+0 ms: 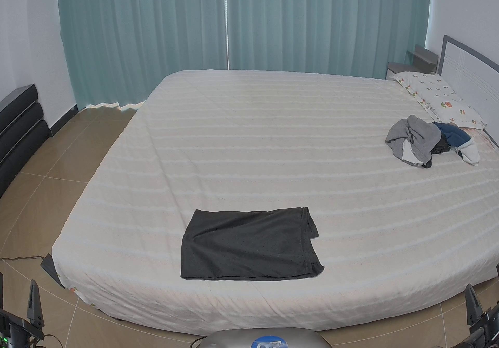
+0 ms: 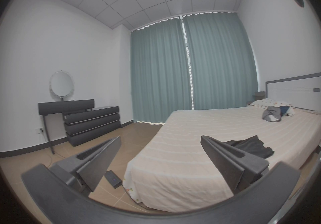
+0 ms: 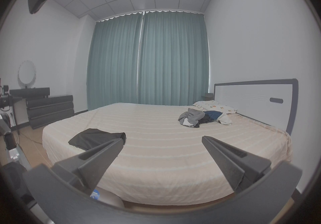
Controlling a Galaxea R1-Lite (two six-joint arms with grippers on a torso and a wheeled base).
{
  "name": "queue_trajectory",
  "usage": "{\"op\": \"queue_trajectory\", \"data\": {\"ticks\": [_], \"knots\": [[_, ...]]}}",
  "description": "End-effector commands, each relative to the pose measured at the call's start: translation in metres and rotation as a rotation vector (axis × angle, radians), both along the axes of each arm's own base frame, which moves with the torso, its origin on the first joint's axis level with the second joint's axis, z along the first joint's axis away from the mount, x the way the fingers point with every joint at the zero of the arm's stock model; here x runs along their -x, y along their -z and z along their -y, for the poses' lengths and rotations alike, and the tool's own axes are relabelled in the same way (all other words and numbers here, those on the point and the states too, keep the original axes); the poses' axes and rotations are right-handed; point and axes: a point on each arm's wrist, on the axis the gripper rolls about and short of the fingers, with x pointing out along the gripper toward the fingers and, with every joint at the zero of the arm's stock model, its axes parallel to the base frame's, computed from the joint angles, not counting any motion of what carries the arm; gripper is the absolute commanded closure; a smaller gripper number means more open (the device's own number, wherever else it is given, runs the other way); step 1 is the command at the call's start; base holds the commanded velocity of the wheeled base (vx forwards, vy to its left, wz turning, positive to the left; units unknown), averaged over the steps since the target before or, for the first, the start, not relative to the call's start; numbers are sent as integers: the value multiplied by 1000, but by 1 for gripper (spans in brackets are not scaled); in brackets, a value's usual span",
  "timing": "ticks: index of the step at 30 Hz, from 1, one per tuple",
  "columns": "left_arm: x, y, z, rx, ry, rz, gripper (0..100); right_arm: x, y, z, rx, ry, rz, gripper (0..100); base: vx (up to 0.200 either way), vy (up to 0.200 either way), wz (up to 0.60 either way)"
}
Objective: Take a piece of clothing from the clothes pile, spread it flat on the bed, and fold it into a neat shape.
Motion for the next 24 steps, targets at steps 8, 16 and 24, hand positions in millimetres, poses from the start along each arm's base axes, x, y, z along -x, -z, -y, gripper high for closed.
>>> {"op": "queue_trajectory", "data": {"ticks": [8,16,24], "knots": [[-2,5,4,75,200,-2,0,0,4,-1,-9,-43,3,0,0,0,0],[-2,10,6,98,264,-50,0,-1,8,-2,5,-72,-17,0,0,0,0],[-2,11,6,29,283,-63,0,-1,8,-1,-34,-57,-19,0,0,0,0]]}}
